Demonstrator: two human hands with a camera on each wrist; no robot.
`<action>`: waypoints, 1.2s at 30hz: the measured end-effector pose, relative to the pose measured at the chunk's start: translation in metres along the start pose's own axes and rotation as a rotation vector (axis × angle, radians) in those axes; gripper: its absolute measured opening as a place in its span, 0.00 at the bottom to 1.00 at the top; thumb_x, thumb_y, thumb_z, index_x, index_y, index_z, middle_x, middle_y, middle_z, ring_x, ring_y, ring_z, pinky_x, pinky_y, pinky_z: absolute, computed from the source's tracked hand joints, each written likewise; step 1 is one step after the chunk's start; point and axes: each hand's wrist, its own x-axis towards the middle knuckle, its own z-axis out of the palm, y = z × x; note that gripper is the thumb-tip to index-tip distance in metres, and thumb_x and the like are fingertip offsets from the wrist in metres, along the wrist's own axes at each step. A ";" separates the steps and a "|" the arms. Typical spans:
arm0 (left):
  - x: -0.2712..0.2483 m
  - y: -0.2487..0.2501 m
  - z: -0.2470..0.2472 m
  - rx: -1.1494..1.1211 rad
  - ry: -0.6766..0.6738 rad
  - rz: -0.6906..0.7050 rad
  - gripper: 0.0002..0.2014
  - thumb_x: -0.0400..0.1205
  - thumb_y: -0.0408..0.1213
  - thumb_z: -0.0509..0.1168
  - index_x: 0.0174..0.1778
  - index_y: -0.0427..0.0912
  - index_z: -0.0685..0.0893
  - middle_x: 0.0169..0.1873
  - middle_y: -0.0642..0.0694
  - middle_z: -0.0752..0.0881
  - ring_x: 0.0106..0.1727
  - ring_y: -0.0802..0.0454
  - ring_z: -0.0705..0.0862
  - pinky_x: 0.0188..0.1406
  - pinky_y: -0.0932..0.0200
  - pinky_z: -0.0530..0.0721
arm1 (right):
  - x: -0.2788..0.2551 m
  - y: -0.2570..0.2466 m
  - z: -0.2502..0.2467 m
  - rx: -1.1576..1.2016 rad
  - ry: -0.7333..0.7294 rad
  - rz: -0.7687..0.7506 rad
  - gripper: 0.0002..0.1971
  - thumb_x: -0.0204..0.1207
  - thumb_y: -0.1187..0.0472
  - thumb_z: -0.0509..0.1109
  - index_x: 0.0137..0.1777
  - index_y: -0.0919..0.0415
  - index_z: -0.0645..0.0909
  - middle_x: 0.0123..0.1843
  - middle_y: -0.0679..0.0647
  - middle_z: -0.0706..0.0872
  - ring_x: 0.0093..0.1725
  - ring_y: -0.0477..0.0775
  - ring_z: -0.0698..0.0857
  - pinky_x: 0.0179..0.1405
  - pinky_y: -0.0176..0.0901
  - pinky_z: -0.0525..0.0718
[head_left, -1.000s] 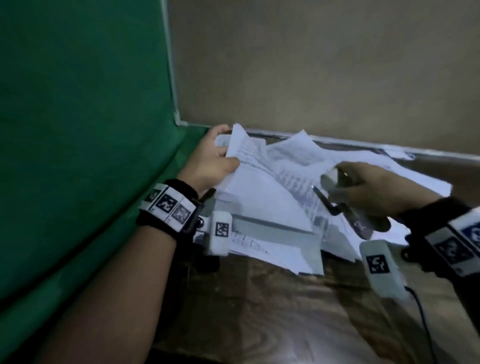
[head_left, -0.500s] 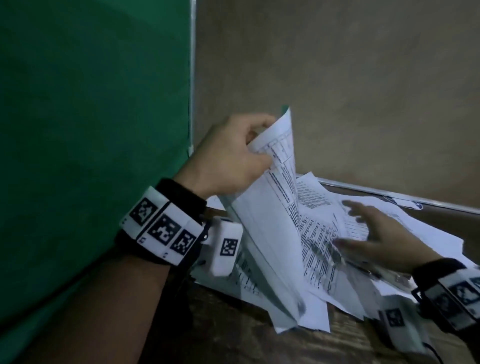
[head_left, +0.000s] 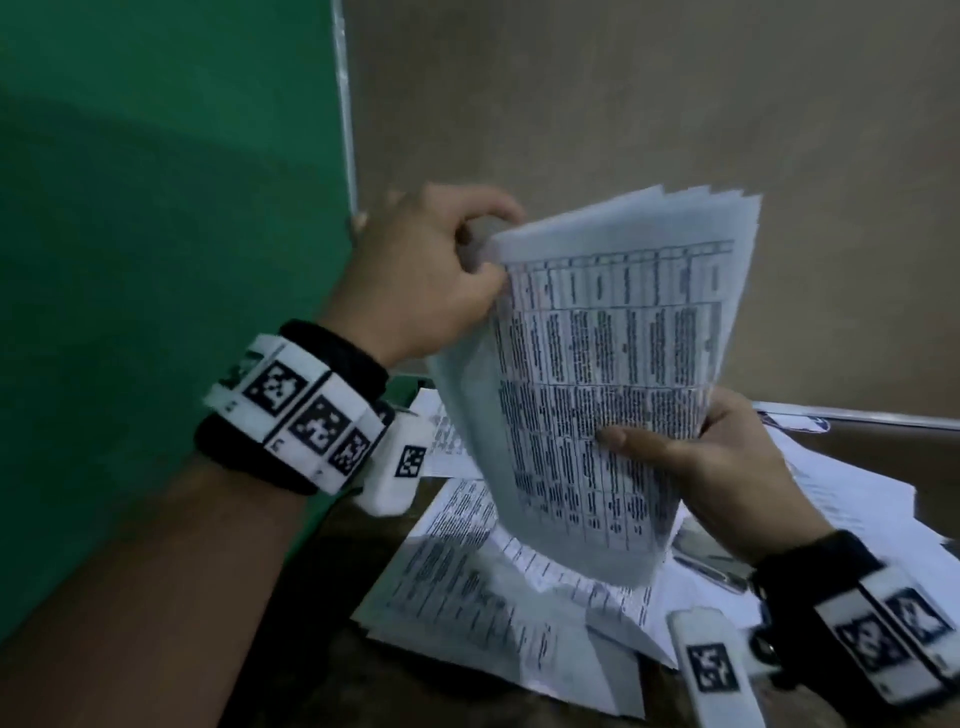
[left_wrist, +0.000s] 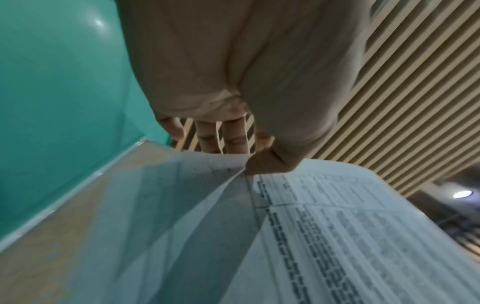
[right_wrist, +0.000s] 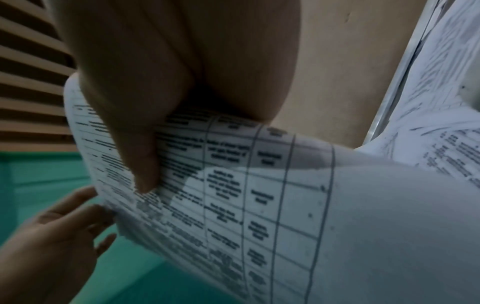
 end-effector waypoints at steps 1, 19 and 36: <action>-0.002 -0.012 0.010 -0.022 0.013 -0.070 0.21 0.75 0.50 0.71 0.65 0.63 0.87 0.43 0.61 0.87 0.50 0.52 0.87 0.63 0.34 0.86 | 0.000 0.003 -0.002 -0.024 0.018 0.002 0.18 0.63 0.67 0.83 0.52 0.72 0.88 0.46 0.59 0.96 0.44 0.57 0.96 0.42 0.41 0.92; -0.082 -0.075 0.099 -0.822 -0.007 -0.469 0.19 0.85 0.21 0.67 0.60 0.52 0.84 0.58 0.53 0.94 0.61 0.55 0.91 0.66 0.53 0.88 | -0.007 0.046 -0.017 -0.140 0.167 -0.037 0.17 0.72 0.63 0.78 0.62 0.58 0.86 0.54 0.50 0.95 0.51 0.52 0.95 0.49 0.42 0.93; -0.097 -0.054 0.119 -0.684 0.017 -0.448 0.30 0.79 0.35 0.60 0.81 0.48 0.68 0.77 0.46 0.81 0.79 0.42 0.79 0.82 0.29 0.71 | -0.012 0.069 -0.016 -0.163 0.191 -0.012 0.17 0.77 0.56 0.73 0.65 0.52 0.79 0.58 0.49 0.93 0.56 0.51 0.93 0.56 0.46 0.93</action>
